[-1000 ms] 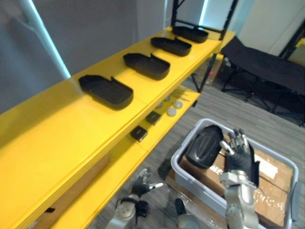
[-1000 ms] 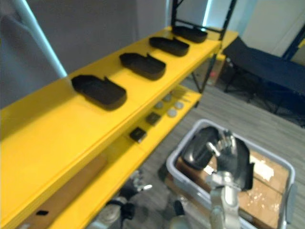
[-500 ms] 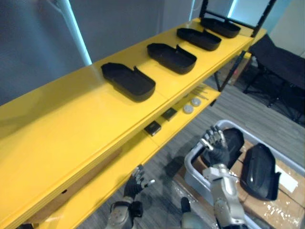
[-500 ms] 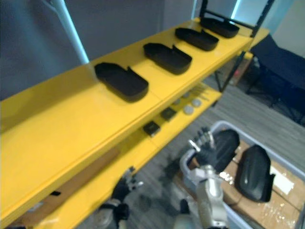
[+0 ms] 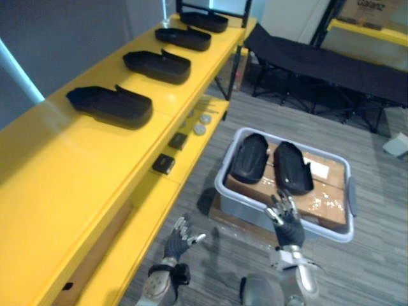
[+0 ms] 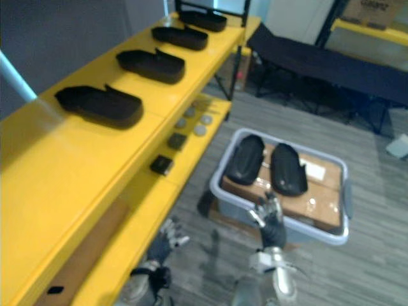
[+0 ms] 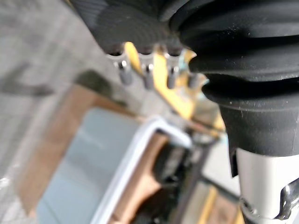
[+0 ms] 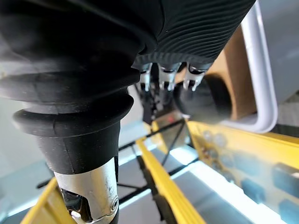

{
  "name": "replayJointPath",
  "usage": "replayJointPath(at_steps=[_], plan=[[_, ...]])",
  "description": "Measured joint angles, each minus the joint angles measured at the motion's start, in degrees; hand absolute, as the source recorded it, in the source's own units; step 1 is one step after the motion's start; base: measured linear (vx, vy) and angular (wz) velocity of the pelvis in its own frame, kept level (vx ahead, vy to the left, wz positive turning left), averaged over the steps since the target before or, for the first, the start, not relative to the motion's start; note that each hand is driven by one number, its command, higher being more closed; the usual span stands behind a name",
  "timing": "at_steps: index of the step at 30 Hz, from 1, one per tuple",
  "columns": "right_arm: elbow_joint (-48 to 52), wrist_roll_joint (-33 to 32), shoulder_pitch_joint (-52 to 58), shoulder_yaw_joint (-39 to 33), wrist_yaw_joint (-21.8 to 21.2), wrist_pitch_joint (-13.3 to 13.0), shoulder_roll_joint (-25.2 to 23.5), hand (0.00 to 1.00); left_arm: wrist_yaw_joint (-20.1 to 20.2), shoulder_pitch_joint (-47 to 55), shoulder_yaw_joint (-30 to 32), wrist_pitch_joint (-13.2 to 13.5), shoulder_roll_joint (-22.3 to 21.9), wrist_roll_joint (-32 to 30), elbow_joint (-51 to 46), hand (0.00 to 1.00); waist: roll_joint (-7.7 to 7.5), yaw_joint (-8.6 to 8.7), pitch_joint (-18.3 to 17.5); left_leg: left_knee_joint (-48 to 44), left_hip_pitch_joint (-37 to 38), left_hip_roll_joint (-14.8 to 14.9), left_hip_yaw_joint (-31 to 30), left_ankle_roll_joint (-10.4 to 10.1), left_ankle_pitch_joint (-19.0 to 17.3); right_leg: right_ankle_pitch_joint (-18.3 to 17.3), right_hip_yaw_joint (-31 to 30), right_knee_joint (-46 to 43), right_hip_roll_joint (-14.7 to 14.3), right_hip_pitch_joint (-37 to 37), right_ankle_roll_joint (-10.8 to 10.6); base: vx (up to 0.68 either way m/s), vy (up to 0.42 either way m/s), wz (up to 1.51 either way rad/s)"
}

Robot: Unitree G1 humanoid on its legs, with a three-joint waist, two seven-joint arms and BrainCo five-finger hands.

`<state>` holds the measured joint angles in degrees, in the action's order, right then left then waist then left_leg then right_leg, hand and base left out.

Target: Walk over and take plastic housings, then place them on the shelf

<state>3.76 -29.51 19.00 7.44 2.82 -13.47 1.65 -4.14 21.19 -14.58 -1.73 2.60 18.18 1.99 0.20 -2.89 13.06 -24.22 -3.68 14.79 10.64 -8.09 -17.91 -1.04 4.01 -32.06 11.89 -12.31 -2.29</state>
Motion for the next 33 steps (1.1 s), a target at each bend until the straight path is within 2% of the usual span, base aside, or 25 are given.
replayJointPath(at_steps=[1,3,4,5,6,7,8,9,11,13,15,17,19,20,23,25,27,30,33], plan=[[-1.0,0.0,-1.3,-0.5,0.9,-0.1,0.9,0.0,0.1,0.9,0.0,0.1,-0.6,0.3,-0.3,0.0,1.22,-0.03,0.2,2.1,-0.3,0.7,-1.9,-0.5,0.8,0.3,0.3,0.9,-1.5,-1.3,0.4,-0.05,-0.232,-0.64],[-2.3,0.0,-2.1,-1.8,2.2,-0.1,1.2,0.0,0.2,1.4,0.1,0.1,-0.8,1.6,0.1,0.0,2.19,0.67,0.8,3.1,-0.2,2.4,-0.8,-1.9,2.2,-0.1,0.4,1.0,-3.1,-2.5,-0.1,-0.06,-0.21,-0.5],[-2.4,0.0,-1.3,-3.1,2.4,-0.1,1.0,0.0,0.2,1.2,0.1,0.2,-0.7,2.3,0.5,0.0,1.63,0.91,1.1,3.8,0.7,2.2,-0.2,-2.7,2.7,-2.8,1.0,1.8,-2.7,-1.6,-3.2,-0.04,-0.108,-0.19],[-2.3,0.0,-1.0,-3.5,2.4,0.0,1.0,0.0,0.3,1.2,0.0,0.4,-0.6,2.9,0.6,0.0,1.06,1.08,1.3,4.0,1.2,1.8,0.0,-3.0,3.0,-4.7,1.8,2.6,-2.1,-0.7,-4.6,-0.04,-0.221,-0.17],[-2.3,0.0,0.3,-4.9,2.3,0.0,1.0,0.0,0.4,1.3,0.3,0.4,-0.3,4.4,1.3,0.0,-0.06,1.18,1.3,4.7,1.8,1.2,0.8,-3.6,3.5,-8.8,4.1,4.6,-1.0,0.6,-5.4,-0.01,-0.265,-0.12],[-2.4,0.0,1.0,-7.3,2.2,0.1,1.4,0.0,0.4,0.6,0.1,0.4,-0.8,4.4,2.9,0.0,0.16,1.84,1.4,5.6,1.6,1.2,0.5,-4.2,4.4,-10.6,5.4,5.8,-1.2,0.9,-5.2,-0.03,-0.3,0.01],[-2.5,-0.1,0.9,-8.7,2.3,0.3,1.5,0.0,0.4,0.4,-0.3,0.5,-0.9,4.4,3.6,0.0,0.81,2.54,1.7,6.4,1.5,1.3,-0.4,-4.1,5.4,-10.5,6.3,6.2,-1.4,1.2,-5.0,-0.03,-0.229,0.29],[-2.7,-0.3,1.0,-11.4,2.3,0.3,2.1,0.0,0.4,0.2,-1.5,0.7,-1.0,4.4,4.4,0.0,1.69,4.07,2.1,9.2,1.6,1.3,-2.2,-4.1,7.4,-10.2,7.4,6.9,-1.9,1.3,-4.4,-0.05,-0.163,0.31],[-4.1,-0.8,0.6,-14.4,2.6,0.3,3.7,0.0,0.7,0.2,-3.2,2.3,-1.4,4.5,4.5,0.0,2.73,4.07,1.8,12.7,1.8,1.2,-2.5,-3.0,10.0,-9.5,7.0,7.8,-2.7,0.0,-3.5,-0.04,-0.133,-0.01],[-5.3,-1.5,-0.3,-16.3,3.0,0.2,5.0,0.0,1.5,0.1,-4.4,3.7,-1.9,4.5,4.4,0.0,2.93,4.18,2.3,15.8,2.8,0.4,-2.7,-1.8,12.2,-8.5,6.0,9.0,-3.3,-0.6,-3.3,-0.04,-0.07,-0.28],[-5.6,-1.7,-0.4,-17.0,3.2,-0.1,5.5,0.0,2.6,0.7,-4.5,4.9,-1.8,4.4,4.1,0.0,3.03,4.25,2.2,16.7,4.2,-0.2,-2.5,-1.9,12.2,-7.7,3.9,10.1,-3.6,-0.6,-3.6,-0.03,0.029,-0.46],[-7.0,-1.7,-1.2,-17.2,3.2,-0.3,5.4,0.0,2.9,0.9,-4.4,5.4,-1.5,4.2,4.1,0.0,2.99,4.24,2.2,16.6,5.3,-0.9,-2.5,-1.9,9.4,-6.0,1.4,12.0,-4.1,-0.6,-4.5,-0.04,0.112,-0.63],[-8.1,-1.7,-1.5,-17.4,3.2,-0.3,4.3,0.0,3.0,0.9,-4.3,5.4,-0.7,4.1,4.2,0.0,2.15,4.2,2.4,15.3,5.7,-2.3,-2.0,-2.3,7.1,-4.1,-1.0,13.5,-3.6,-0.3,-5.6,-0.05,0.197,-0.51],[-8.4,-1.7,-0.9,-17.5,3.1,-0.3,3.5,0.0,3.0,0.9,-4.1,5.2,-0.6,3.9,4.2,0.0,1.88,4.63,2.4,13.7,5.6,-3.0,-1.8,-1.9,6.1,-2.5,-1.4,15.4,-2.9,0.8,-6.4,-0.03,0.262,-0.32],[-8.5,-2.0,1.9,-17.6,2.7,0.0,1.4,0.0,2.9,0.7,-2.5,4.6,1.5,3.6,4.1,0.0,-0.27,5.33,2.5,12.0,5.1,-4.6,-1.7,-1.6,5.8,0.6,-0.9,20.8,-1.1,3.5,-7.5,-0.01,0.178,0.02],[-8.5,-2.0,4.4,-18.5,1.9,0.0,0.0,0.0,2.9,0.0,-2.1,4.2,2.9,3.6,4.1,0.0,-1.05,5.53,2.1,11.6,3.6,-5.0,-2.2,-1.5,5.8,2.2,0.3,23.6,-0.6,4.2,-7.7,0.0,0.094,0.2],[-8.5,-1.9,6.2,-19.4,1.5,0.0,-0.4,0.0,2.9,-1.2,-2.5,4.1,3.6,3.2,4.2,0.0,-1.29,5.65,2.1,12.5,3.0,-5.7,-2.6,-1.0,6.6,3.7,1.0,26.2,-0.1,4.7,-7.8,0.0,0.035,0.19],[-8.6,-1.9,6.5,-19.9,2.3,0.0,-0.3,0.0,1.7,-2.8,-3.5,4.1,3.6,3.1,4.2,0.0,-0.88,7.0,2.3,14.8,2.6,-6.3,-2.8,-0.9,8.1,5.8,2.0,30.2,0.3,5.8,-7.8,0.0,0.012,0.1],[-10.2,-2.8,6.5,-19.4,2.1,-0.1,-0.3,0.0,0.0,-3.3,-4.4,4.2,2.7,1.8,4.2,0.0,-0.53,6.93,2.3,15.2,2.6,-5.6,-2.3,-1.1,8.2,6.2,1.7,30.9,-0.6,5.9,-7.4,-0.01,-0.01,-0.06]])
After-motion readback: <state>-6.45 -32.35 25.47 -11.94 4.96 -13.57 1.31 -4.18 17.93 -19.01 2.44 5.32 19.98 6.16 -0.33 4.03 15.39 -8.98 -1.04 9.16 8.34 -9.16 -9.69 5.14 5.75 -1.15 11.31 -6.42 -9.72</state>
